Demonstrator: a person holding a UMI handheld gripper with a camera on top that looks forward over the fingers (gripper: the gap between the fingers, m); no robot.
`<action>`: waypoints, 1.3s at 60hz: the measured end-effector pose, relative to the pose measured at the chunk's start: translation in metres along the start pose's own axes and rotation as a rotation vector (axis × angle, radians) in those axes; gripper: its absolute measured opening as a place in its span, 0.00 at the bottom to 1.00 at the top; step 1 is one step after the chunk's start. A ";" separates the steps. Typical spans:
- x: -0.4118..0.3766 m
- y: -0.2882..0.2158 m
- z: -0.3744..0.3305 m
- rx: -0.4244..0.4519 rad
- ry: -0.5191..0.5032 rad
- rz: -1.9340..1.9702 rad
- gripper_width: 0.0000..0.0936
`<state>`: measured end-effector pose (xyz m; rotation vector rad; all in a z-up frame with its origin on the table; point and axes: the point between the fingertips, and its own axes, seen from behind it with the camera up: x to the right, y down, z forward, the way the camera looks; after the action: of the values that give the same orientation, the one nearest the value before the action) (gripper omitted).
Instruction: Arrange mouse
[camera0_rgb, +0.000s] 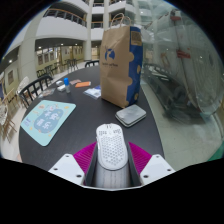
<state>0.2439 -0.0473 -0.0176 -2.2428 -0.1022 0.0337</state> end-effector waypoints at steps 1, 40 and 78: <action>0.001 -0.002 0.001 0.007 0.007 -0.004 0.60; -0.193 -0.124 -0.073 0.291 0.186 0.180 0.38; -0.290 -0.054 0.037 0.053 0.158 -0.015 0.89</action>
<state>-0.0503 -0.0095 -0.0022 -2.1832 -0.0324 -0.1468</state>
